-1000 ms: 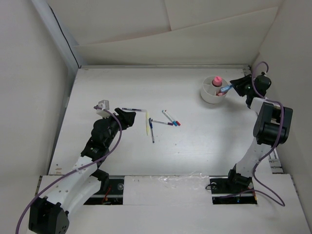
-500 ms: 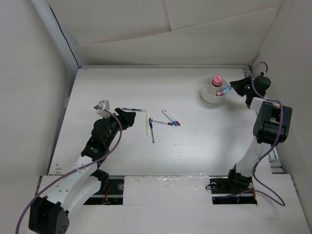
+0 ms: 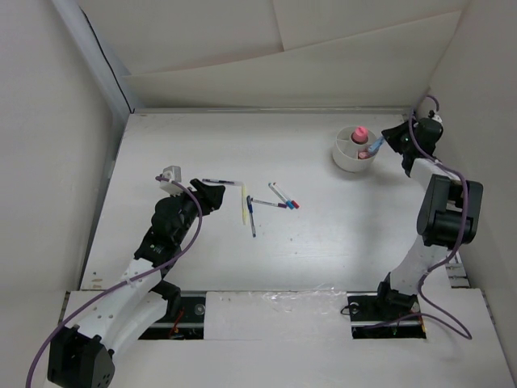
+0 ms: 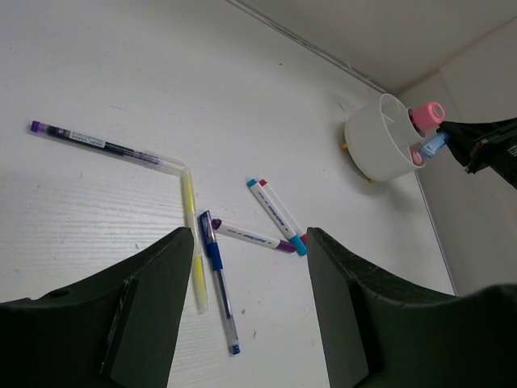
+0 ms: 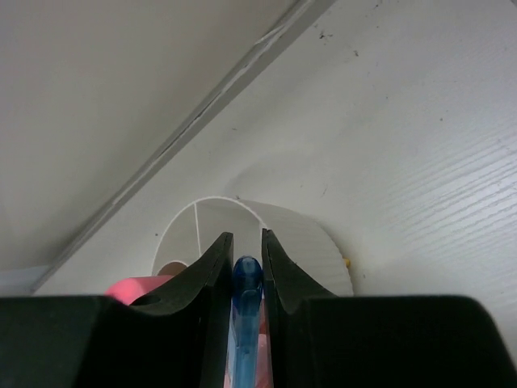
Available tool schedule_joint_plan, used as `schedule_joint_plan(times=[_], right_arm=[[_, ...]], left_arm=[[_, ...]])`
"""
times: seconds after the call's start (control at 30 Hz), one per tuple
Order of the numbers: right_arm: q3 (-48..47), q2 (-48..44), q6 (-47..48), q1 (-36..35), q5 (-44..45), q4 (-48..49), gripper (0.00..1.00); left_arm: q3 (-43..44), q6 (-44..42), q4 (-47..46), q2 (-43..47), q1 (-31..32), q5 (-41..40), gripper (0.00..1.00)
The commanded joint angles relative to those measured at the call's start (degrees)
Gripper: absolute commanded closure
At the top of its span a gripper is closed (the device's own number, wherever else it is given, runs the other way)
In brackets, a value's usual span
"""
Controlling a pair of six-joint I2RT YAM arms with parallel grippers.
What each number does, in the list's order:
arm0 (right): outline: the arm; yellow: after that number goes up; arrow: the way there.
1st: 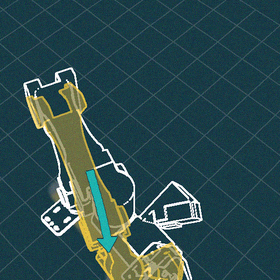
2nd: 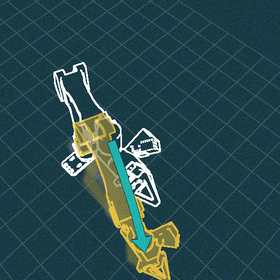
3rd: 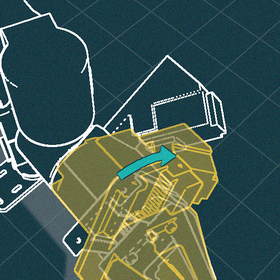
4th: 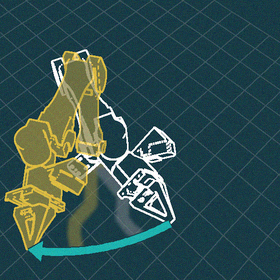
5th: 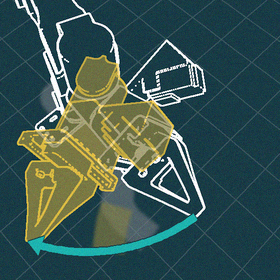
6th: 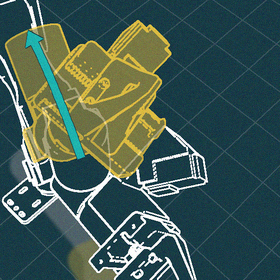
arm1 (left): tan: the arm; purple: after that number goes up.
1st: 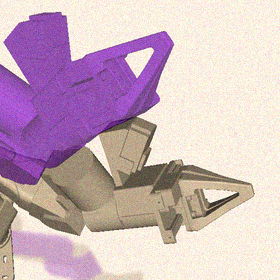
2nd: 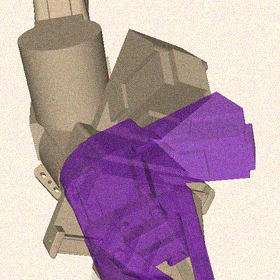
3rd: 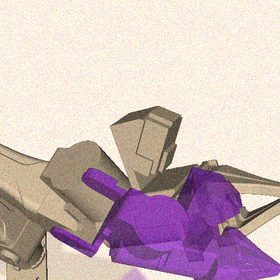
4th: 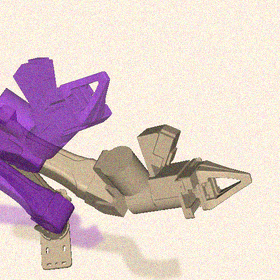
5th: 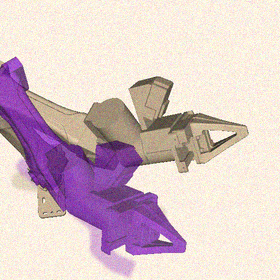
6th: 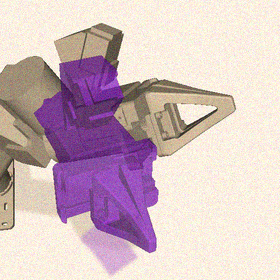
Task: Sort the stationery into containers
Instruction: Place the stationery in the storage box.
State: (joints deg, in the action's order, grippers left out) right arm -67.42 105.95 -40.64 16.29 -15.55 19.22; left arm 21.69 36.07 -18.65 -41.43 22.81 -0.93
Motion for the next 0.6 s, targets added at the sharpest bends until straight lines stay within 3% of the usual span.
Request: schedule_joint_plan(times=[0.0, 0.37, 0.57], right_arm=[[-3.3, -3.6, 6.4, -4.9, 9.3, -3.7, 1.0], [-8.7, -3.0, 12.9, -14.8, 34.3, -12.0, 1.0], [-9.9, -3.0, 13.4, -16.6, 42.0, -14.5, 1.0]], left_arm=[[1.3, 0.2, -2.6, 1.1, 0.2, -0.4, 0.46], [1.3, 0.2, -2.6, 1.1, 0.2, -0.4, 0.46], [1.3, 0.2, -2.6, 1.1, 0.2, -0.4, 0.46]])
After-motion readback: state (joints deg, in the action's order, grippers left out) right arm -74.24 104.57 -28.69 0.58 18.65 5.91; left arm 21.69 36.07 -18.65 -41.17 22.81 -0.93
